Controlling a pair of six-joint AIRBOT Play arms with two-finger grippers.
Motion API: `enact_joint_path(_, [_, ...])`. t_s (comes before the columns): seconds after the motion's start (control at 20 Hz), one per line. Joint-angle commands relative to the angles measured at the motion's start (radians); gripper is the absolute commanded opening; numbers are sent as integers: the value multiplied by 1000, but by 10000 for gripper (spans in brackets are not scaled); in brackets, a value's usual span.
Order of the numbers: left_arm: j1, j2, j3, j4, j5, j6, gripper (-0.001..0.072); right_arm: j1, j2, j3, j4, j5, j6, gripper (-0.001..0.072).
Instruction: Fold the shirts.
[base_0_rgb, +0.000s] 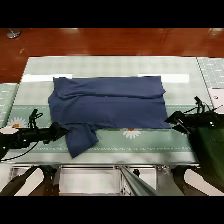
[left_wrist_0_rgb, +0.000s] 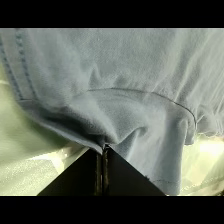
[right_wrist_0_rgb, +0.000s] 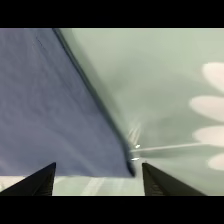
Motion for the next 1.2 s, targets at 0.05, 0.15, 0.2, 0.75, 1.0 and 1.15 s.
enact_joint_path(0.05, [-1,2,2,-12,-12,5,26,54,-69,-1,95,-66,-6,624])
enact_joint_path(0.15, [-1,2,2,-12,-21,6,27,54,-70,-1,175,-92,-44,556])
enact_joint_path(0.2, [-1,2,2,-12,-24,6,26,54,-70,-1,192,-93,-80,209])
enact_joint_path(0.75, [-23,-61,388,-13,-26,-62,26,54,-109,330,180,-17,-97,23])
enact_joint_path(1.0, [-144,-307,700,-15,37,-112,26,71,-298,575,250,-24,-112,23])
enact_joint_path(1.15, [-177,-481,884,-15,47,-172,26,119,-419,706,250,-29,-101,23])
